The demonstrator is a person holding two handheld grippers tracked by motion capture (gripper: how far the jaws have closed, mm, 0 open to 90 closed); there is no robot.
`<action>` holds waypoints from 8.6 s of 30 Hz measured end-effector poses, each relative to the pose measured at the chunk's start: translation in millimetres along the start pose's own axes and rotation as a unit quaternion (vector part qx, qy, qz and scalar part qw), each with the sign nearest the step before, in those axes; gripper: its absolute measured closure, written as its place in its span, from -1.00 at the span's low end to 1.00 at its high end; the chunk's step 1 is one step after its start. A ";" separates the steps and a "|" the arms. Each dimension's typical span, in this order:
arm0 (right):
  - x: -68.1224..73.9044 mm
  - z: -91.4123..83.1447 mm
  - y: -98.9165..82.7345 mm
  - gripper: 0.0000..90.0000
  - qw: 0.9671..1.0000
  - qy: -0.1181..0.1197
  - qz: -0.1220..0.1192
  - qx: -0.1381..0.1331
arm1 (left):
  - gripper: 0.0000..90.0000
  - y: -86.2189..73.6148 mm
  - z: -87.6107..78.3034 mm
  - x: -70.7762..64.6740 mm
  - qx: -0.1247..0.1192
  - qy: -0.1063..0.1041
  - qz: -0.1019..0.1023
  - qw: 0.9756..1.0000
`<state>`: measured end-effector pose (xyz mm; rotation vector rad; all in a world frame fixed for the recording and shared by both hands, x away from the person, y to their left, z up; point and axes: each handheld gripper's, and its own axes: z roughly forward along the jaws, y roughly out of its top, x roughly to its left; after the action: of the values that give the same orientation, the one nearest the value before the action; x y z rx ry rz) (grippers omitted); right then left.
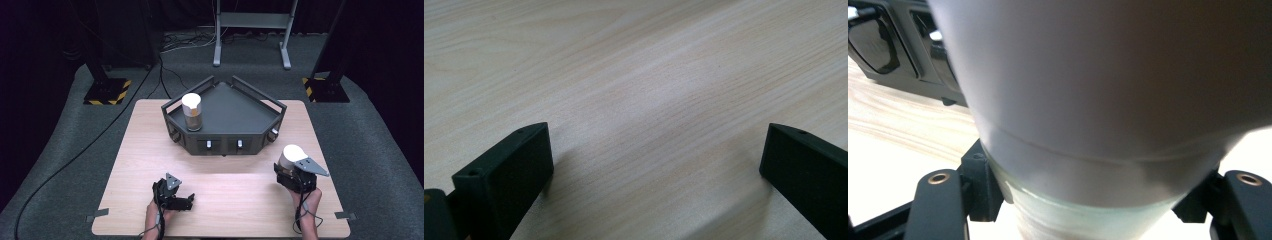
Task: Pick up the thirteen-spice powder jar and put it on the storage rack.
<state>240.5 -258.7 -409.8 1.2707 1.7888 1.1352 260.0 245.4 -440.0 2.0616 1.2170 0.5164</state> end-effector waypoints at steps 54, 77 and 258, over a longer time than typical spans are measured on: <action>-5.6 30.4 94.1 -0.32 0.998 0.033 -0.056 -0.016 | -0.99 0.9 0.6 -0.1 0.001 0.001 0.000 1.000; -1.5 57.5 117.1 -0.32 0.997 0.049 -0.062 -0.010 | -0.99 0.8 0.6 -0.1 0.000 0.001 0.000 1.000; -9.1 18.1 -28.5 -1.00 0.992 0.033 0.027 0.115 | -0.99 0.7 0.7 -0.2 0.000 0.001 0.000 1.000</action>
<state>248.3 -266.7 -442.9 1.4367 1.9900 1.0342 260.8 244.8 -439.9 2.0612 1.2187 0.5184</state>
